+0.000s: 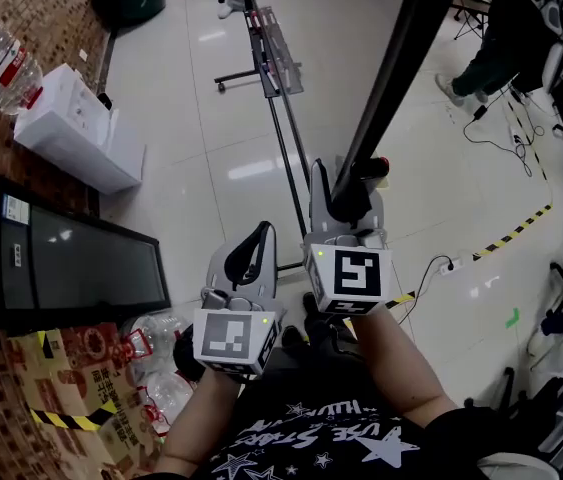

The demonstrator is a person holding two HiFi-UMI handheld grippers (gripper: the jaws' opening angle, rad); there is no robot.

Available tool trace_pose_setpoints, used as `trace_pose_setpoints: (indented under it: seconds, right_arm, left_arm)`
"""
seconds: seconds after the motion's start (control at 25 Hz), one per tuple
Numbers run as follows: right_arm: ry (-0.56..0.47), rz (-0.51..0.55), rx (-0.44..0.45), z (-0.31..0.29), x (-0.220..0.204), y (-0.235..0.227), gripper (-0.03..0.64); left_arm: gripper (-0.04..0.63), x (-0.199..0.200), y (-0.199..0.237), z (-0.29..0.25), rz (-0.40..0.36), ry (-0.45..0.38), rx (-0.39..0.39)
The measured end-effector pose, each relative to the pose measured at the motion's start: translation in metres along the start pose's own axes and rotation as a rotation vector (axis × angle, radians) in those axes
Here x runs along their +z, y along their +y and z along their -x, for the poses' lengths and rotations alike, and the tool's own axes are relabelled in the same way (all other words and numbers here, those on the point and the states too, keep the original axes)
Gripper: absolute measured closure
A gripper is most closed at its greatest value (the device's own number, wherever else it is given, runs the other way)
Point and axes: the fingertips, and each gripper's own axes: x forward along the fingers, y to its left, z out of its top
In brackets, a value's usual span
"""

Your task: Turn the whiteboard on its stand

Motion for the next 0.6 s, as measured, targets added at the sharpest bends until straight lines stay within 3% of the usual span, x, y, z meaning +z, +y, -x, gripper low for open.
trace_pose_setpoints:
  seconds: [0.6]
  right_arm:
    - [0.009,-0.002,0.003,0.048,0.002,-0.001,0.517]
  left_arm:
    - [0.589,-0.019,-0.04,0.013,0.041,0.026,-0.131]
